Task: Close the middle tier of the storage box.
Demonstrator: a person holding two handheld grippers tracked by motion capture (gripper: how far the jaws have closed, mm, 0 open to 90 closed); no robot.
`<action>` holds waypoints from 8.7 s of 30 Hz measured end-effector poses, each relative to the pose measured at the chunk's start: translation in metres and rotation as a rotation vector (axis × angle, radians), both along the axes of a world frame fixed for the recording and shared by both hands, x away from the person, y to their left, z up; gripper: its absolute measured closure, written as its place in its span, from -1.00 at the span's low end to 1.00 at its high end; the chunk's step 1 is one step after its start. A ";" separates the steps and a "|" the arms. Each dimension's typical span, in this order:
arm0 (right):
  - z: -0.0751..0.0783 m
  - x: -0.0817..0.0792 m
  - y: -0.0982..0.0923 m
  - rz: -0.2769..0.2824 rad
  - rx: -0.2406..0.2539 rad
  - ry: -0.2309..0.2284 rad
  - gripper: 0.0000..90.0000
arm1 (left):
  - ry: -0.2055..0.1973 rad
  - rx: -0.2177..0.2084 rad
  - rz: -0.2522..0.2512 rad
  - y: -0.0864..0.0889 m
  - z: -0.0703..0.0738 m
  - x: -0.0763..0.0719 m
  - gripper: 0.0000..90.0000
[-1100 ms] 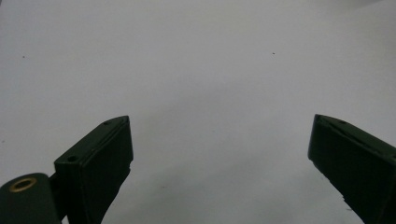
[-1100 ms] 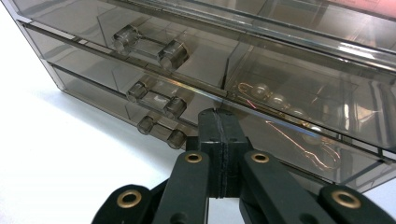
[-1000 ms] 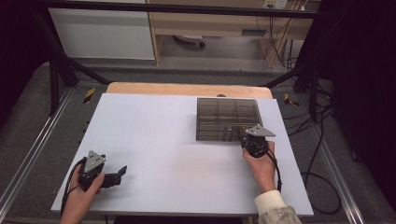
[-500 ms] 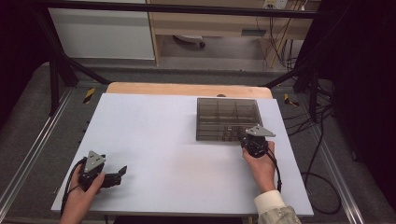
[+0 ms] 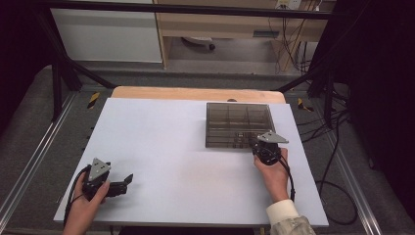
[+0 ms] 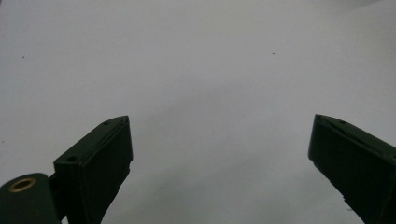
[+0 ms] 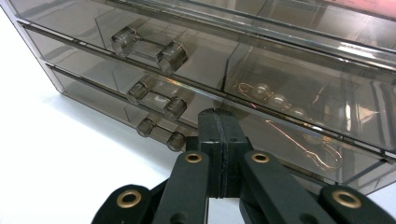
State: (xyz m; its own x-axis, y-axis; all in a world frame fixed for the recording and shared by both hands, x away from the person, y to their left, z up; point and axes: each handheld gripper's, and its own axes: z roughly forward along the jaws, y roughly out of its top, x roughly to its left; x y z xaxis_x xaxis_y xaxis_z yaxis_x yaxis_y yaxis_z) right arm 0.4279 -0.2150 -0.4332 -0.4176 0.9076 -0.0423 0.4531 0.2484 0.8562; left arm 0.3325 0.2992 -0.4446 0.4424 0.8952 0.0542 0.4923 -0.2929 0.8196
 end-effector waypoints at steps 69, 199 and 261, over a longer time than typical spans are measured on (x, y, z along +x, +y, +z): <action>0.007 -0.015 0.002 0.024 0.024 -0.023 0.82 | 0.004 0.007 -0.010 -0.001 0.000 0.000 -0.86; 0.026 -0.032 0.059 0.266 0.057 -0.020 -0.90 | 0.007 0.003 -0.004 -0.001 -0.001 0.000 -0.86; 0.048 -0.047 -0.019 0.160 0.182 -0.079 -0.94 | -0.010 -0.036 0.025 0.011 0.003 -0.005 -0.86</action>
